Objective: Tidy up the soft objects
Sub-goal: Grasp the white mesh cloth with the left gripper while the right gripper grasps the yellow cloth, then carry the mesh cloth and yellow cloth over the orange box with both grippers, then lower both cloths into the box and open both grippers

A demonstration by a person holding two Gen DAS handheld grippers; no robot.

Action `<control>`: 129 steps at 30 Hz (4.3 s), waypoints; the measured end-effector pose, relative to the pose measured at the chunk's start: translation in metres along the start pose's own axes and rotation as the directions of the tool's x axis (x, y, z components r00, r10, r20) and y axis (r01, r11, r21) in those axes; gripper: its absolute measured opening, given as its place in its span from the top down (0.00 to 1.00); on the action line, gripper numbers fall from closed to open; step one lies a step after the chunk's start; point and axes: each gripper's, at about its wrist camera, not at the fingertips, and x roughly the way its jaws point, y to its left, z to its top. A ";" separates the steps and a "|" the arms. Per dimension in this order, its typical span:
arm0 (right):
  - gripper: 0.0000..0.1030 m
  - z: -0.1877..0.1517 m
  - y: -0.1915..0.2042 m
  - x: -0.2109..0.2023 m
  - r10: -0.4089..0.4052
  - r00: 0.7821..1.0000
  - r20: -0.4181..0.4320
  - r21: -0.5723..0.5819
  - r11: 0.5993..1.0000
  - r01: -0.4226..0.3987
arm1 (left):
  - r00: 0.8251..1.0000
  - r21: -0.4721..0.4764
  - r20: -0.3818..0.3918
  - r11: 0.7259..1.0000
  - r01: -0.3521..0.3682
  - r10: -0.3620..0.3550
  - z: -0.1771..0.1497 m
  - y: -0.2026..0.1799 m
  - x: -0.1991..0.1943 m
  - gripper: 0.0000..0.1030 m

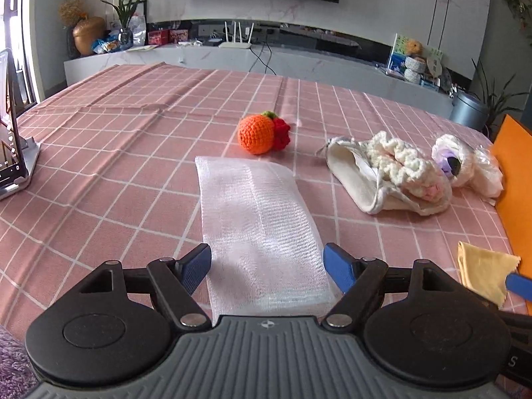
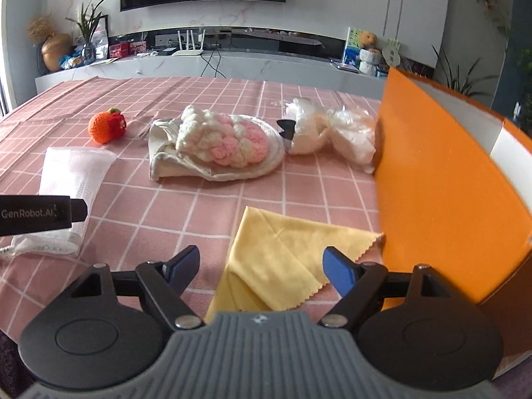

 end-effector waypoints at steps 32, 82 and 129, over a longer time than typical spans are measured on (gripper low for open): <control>0.97 -0.004 -0.011 0.002 0.011 0.998 0.061 0.016 1.000 -0.012 | 0.998 0.154 0.023 0.986 0.057 -0.061 -0.002 -0.021 -0.003 0.96; 0.98 0.040 -0.109 -0.149 0.116 0.935 0.336 0.099 0.983 -0.157 | 0.910 0.382 0.180 0.879 0.287 -0.375 0.042 -0.126 -0.114 0.97; 0.95 0.091 -0.270 0.005 -0.040 0.981 -0.192 -0.113 0.993 0.019 | 0.919 0.771 -0.216 0.519 0.368 -0.331 0.033 -0.325 -0.012 0.84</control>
